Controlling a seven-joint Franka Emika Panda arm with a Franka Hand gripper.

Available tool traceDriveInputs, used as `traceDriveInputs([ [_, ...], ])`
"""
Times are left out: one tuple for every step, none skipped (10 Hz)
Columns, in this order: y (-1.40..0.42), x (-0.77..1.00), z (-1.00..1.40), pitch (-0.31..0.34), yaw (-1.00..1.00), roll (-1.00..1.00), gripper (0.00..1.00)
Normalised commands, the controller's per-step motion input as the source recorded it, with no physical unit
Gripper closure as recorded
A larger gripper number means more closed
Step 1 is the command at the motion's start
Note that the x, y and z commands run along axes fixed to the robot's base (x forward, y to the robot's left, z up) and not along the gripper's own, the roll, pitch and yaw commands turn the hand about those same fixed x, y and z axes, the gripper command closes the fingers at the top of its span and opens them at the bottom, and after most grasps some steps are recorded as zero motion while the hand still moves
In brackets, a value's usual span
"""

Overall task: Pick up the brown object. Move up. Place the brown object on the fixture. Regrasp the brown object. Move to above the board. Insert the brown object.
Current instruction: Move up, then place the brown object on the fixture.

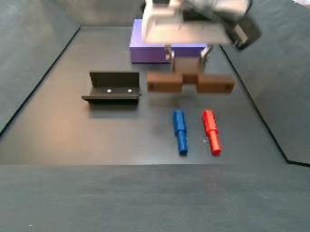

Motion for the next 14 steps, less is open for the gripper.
traceDriveInputs([
  [0.00, -0.01, 0.22, -0.005, 0.01, 0.04, 1.00],
  [0.03, 0.00, 0.00, 0.000, 0.00, 0.00, 1.00],
  [0.02, 0.00, 0.00, 0.000, 0.00, 0.00, 1.00],
  [-0.06, 0.14, 0.09, 0.000, 0.00, 0.00, 1.00],
  [-0.05, 0.43, 0.42, 0.086, -0.07, -0.20, 1.00],
  [0.06, 0.73, 0.71, 0.203, -0.20, -0.63, 1.00],
  [0.00, 0.76, 0.64, 0.149, -0.30, -0.85, 1.00],
  [0.00, 0.72, 0.52, 0.040, -0.38, -1.00, 1.00],
  [0.00, 0.72, 0.49, 0.020, -0.39, -1.00, 1.00],
  [0.00, 0.71, 0.47, 0.014, -0.39, -1.00, 1.00],
  [0.00, 0.70, 0.45, 0.009, -0.39, -1.00, 1.00],
  [0.00, 0.65, 0.38, 0.000, -0.33, -1.00, 1.00],
  [0.02, 0.59, 0.32, 0.000, -0.27, -1.00, 1.00],
  [0.06, 0.58, 0.24, 0.000, -0.30, -1.00, 1.00],
])
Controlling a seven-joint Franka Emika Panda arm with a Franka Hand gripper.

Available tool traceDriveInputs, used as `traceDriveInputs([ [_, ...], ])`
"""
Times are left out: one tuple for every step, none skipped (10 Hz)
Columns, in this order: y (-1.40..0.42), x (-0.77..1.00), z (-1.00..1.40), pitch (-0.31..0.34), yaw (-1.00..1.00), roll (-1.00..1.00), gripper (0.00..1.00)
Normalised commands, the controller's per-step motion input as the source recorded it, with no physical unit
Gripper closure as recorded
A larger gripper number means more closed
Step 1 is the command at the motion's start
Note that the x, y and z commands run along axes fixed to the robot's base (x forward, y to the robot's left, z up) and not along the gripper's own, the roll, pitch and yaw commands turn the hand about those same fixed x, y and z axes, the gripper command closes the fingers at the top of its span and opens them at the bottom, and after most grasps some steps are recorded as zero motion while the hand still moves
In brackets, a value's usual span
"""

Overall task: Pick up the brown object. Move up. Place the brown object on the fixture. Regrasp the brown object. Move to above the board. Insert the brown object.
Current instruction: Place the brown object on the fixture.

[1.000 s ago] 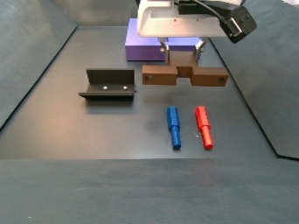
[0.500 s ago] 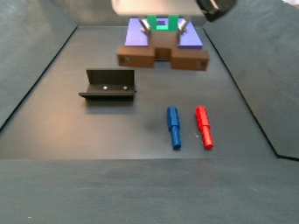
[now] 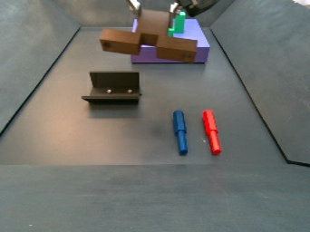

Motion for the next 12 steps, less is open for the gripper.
traceDriveInputs([
  [0.16, 0.59, 0.16, 0.000, -0.23, -0.97, 1.00],
  [0.17, 0.65, 0.03, 0.229, -0.04, -0.68, 1.00],
  [0.27, 0.65, 0.00, 0.357, 0.03, -0.57, 1.00],
  [0.23, 0.53, 0.00, 0.323, 0.17, -0.51, 1.00],
  [0.08, 0.25, -0.13, 0.023, 0.03, -0.29, 1.00],
  [0.00, 0.34, -0.23, 0.006, 0.00, -0.21, 1.00],
  [-0.02, 0.47, -0.38, 0.037, 0.00, -0.21, 1.00],
  [0.00, 0.41, -0.57, 0.000, 0.04, -0.44, 1.00],
  [0.01, 0.42, -0.51, 0.000, 0.15, -0.48, 1.00],
  [0.07, 0.35, -0.53, 0.000, 0.26, -0.30, 1.00],
  [0.15, 0.29, -0.60, 0.000, 0.35, -0.33, 1.00],
  [0.10, 0.37, -0.43, 0.000, 0.33, -0.21, 1.00],
])
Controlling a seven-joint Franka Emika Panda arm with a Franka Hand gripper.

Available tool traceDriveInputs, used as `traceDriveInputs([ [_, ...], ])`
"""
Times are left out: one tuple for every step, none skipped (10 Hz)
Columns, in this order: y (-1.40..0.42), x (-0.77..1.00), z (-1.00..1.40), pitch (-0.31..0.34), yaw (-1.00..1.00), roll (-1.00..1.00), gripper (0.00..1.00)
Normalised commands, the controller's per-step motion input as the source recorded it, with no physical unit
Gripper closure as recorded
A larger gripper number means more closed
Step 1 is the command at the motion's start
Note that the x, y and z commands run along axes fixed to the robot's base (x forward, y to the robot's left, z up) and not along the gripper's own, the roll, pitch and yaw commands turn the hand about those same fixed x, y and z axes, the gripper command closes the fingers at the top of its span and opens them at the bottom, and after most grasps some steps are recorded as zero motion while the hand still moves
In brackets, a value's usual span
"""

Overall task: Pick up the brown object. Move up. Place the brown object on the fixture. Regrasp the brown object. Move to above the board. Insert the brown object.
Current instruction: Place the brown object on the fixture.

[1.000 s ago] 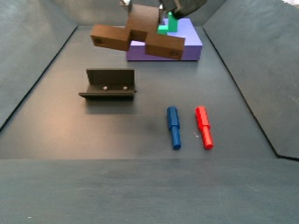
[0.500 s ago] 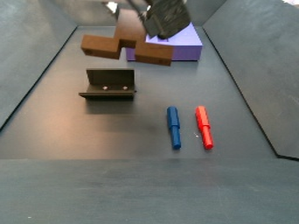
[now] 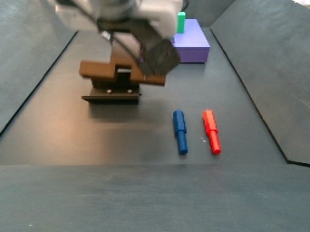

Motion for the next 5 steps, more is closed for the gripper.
traceDriveInputs([
  [0.02, 0.43, -0.26, 0.060, 0.25, -0.05, 1.00],
  [0.00, 0.45, -0.20, 0.094, 0.17, 0.00, 1.00],
  [0.00, 0.45, -0.20, 0.040, 0.08, 0.00, 1.00],
  [0.00, 0.39, -0.20, 0.049, 0.00, 0.00, 1.00],
  [0.00, 0.15, -0.31, 0.000, 0.00, -0.05, 1.00],
])
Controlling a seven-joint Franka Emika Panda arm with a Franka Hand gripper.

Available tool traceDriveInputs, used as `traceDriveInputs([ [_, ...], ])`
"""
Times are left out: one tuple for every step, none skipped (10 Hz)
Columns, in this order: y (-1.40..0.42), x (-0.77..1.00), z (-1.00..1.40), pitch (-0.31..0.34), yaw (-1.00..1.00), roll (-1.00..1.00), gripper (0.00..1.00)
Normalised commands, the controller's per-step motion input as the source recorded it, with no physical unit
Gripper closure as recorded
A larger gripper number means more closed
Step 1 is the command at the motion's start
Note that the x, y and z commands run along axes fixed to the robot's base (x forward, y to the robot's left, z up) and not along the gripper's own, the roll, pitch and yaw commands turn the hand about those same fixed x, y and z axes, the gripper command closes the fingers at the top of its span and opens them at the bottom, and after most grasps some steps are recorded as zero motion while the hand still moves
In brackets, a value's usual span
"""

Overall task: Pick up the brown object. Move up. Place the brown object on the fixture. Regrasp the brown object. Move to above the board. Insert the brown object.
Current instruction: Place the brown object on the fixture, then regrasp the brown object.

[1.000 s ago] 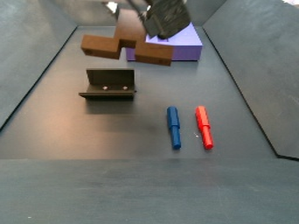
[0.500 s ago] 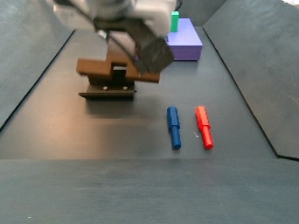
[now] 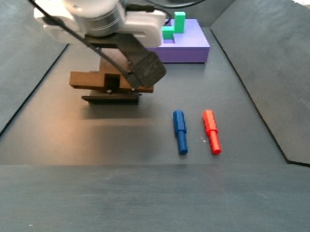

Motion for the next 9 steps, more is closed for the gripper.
traceDriveInputs([
  [0.00, 0.07, -0.27, -0.003, 0.00, -0.14, 1.00],
  [0.00, 0.00, -0.24, -0.097, 0.00, -0.10, 1.00],
  [0.01, 0.00, -0.20, -0.063, 0.00, -0.03, 1.00],
  [0.01, 0.00, -0.17, -0.003, 0.00, 0.00, 1.00],
  [0.01, 0.00, -0.14, 0.000, 0.00, 0.00, 1.00],
  [0.00, 0.00, 0.00, 0.000, 0.00, 0.00, 1.00],
  [0.00, 0.00, 0.00, 0.000, 0.00, 0.00, 0.00],
  [0.00, -0.13, 0.71, 0.054, -0.10, 0.41, 0.00],
  [0.00, -0.17, 0.81, 0.029, -0.15, 0.34, 0.00],
])
